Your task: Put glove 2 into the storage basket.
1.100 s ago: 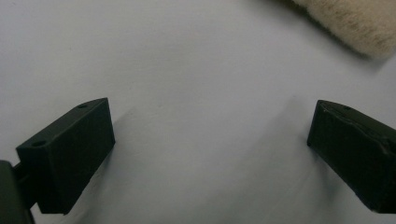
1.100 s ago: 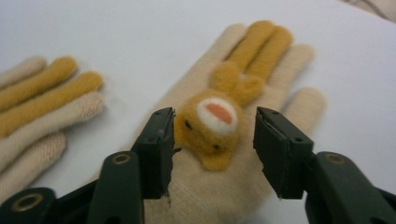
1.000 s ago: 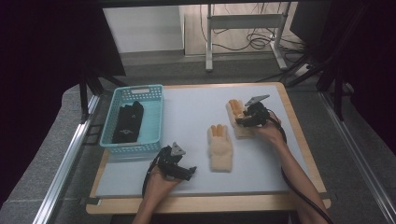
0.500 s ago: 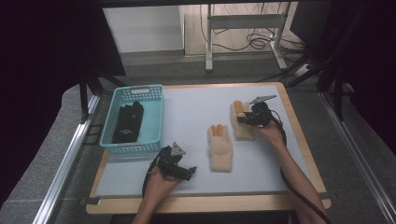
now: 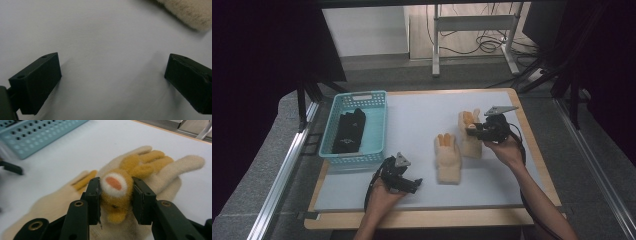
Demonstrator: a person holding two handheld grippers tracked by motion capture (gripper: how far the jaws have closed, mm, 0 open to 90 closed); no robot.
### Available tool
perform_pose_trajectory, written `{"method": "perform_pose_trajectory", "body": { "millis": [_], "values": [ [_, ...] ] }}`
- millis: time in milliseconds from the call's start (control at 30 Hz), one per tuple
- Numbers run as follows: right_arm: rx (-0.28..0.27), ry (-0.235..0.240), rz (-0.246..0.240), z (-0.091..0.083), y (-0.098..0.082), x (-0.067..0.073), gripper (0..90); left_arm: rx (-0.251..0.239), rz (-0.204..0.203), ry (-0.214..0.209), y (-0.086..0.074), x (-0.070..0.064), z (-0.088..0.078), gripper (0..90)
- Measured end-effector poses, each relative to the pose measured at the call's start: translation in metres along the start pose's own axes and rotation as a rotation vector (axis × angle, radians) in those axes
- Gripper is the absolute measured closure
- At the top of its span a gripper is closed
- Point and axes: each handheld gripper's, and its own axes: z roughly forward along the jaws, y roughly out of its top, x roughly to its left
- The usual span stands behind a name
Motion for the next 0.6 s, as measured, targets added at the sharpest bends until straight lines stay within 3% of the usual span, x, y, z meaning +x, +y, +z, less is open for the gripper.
{"method": "perform_pose_trajectory", "body": {
  "millis": [100,167,233,267,300,367,433,467,600],
  "values": [
    [-0.001,0.009,-0.005,-0.006,0.0,0.012,61.1,0.0,0.003,0.001,0.0,0.0,0.0,0.8],
    [0.002,0.018,0.0,-0.012,-0.002,0.034,61.0,-0.003,0.0,0.002,0.0,0.0,0.0,0.8],
    [0.003,0.024,0.005,-0.012,-0.003,0.04,61.0,-0.004,-0.001,0.002,0.0,0.0,0.0,0.8],
    [0.007,0.039,0.026,-0.012,-0.005,0.053,61.0,-0.005,-0.002,0.002,0.0,0.0,0.0,0.8],
    [0.007,0.039,0.026,-0.012,-0.005,0.053,61.0,-0.005,-0.003,0.002,0.0,0.0,0.0,0.8],
    [0.012,0.049,0.042,-0.006,-0.008,0.071,60.9,-0.003,0.001,0.002,0.0,0.0,0.0,0.8],
    [0.014,0.046,0.042,-0.004,-0.008,0.075,60.9,-0.003,0.0,0.002,0.0,0.0,0.0,0.8],
    [0.025,0.021,0.025,0.004,-0.009,0.085,60.9,-0.005,-0.002,0.002,0.0,0.0,0.0,0.8],
    [0.039,-0.007,0.021,0.018,-0.013,0.093,60.7,-0.004,0.0,0.002,0.0,0.0,0.0,0.8]
  ]
}}
